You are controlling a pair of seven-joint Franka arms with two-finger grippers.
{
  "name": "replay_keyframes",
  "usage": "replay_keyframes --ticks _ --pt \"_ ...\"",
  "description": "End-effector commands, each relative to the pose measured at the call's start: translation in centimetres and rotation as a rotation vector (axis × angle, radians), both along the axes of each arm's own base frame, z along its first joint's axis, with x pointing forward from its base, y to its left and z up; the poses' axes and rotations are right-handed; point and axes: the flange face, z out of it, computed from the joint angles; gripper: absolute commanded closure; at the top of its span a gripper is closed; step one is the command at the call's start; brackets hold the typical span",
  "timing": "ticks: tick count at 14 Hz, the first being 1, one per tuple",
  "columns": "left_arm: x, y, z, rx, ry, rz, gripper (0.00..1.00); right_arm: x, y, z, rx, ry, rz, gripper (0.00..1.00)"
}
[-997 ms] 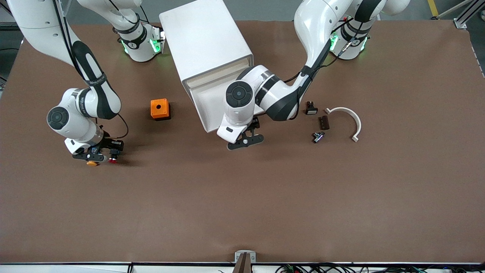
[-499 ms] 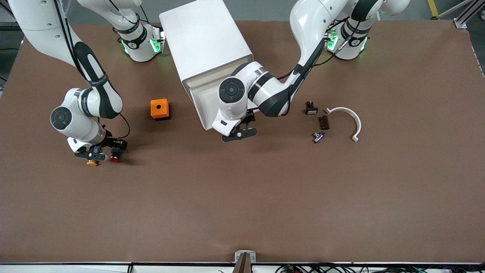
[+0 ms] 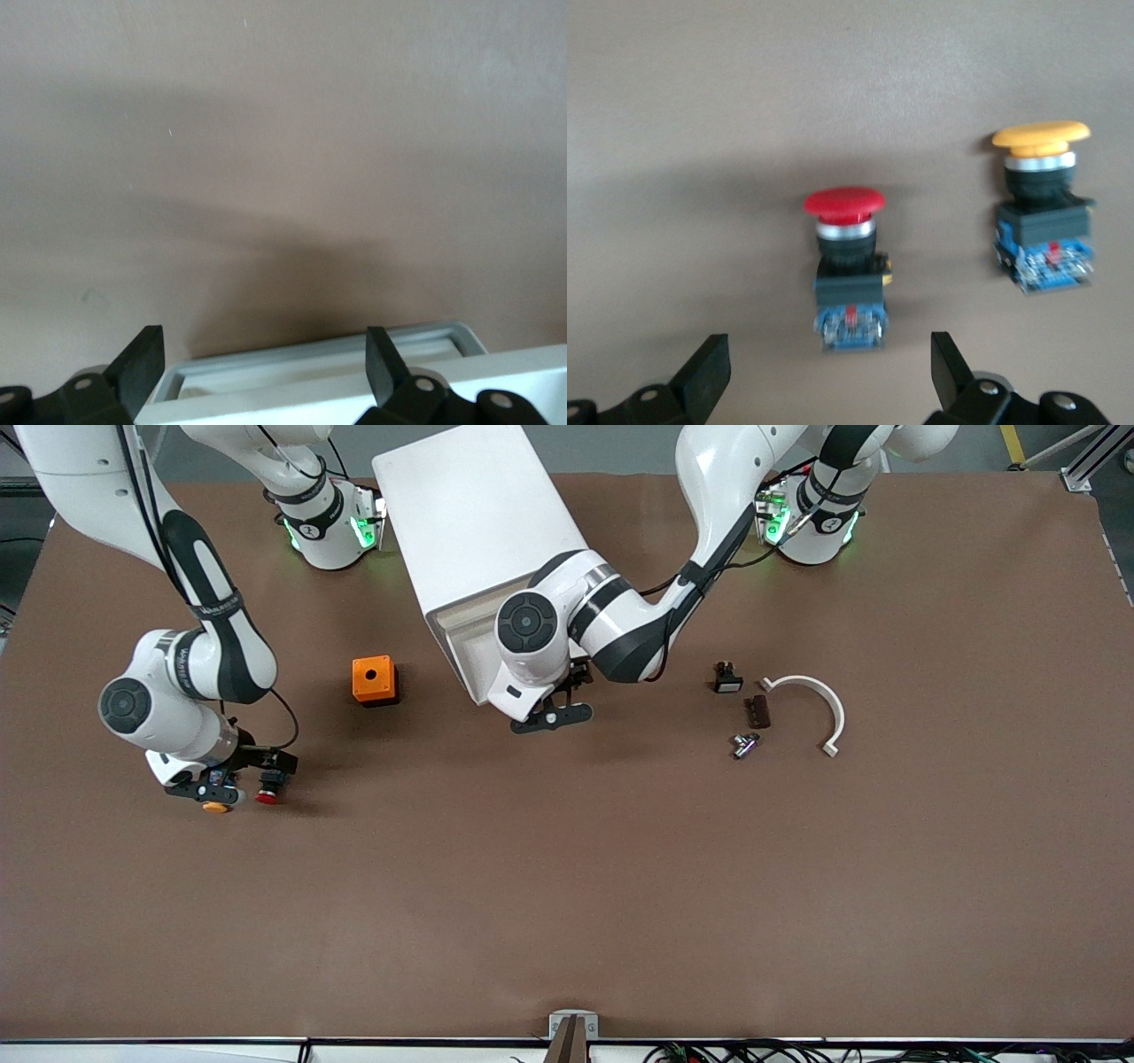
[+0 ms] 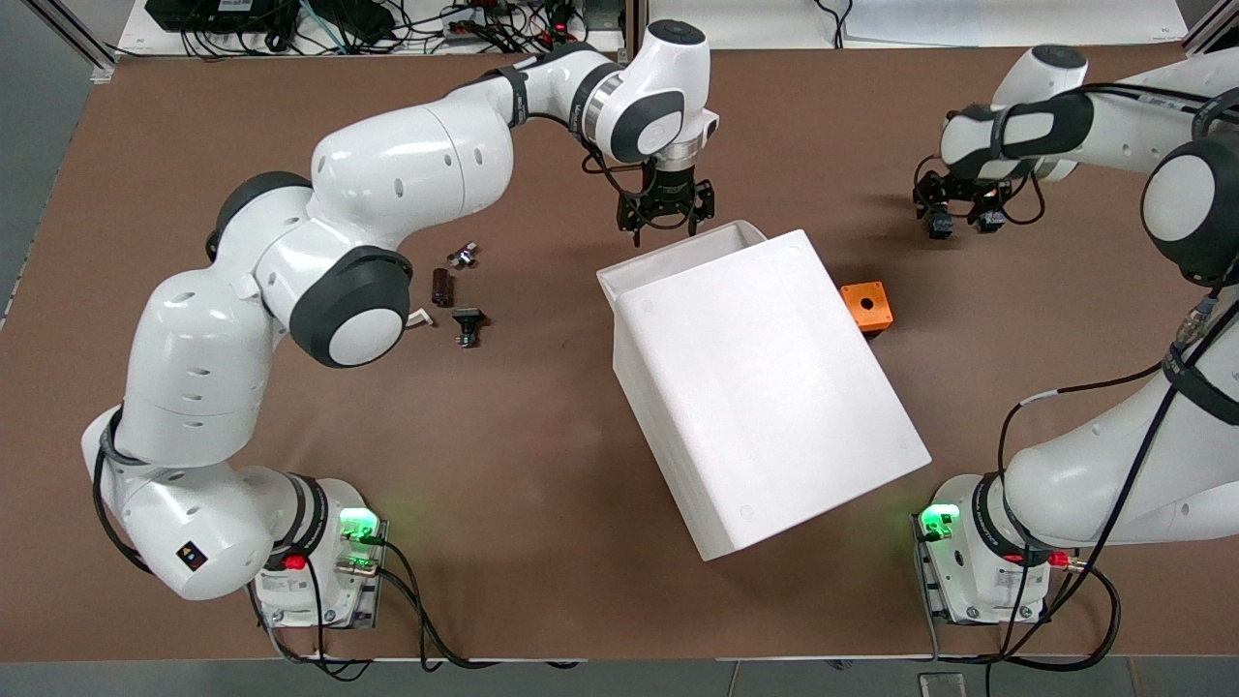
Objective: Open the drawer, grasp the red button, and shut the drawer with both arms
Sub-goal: 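Lower the red button onto the table and open the right gripper, then push the drawer closed with the left gripper while the right gripper withdraws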
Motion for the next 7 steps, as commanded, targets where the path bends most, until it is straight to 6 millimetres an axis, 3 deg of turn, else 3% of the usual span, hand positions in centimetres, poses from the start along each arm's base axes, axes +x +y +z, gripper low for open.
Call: replay_keyframes --ticks 1,7 --pt "-1.1 0.1 0.5 -0.021 0.061 0.026 0.00 1.8 0.2 5.6 0.009 0.048 -0.009 0.00" --pt "-2.9 -1.2 -0.1 -0.077 0.167 0.072 0.00 5.1 0.5 15.9 0.022 0.121 -0.007 0.00"
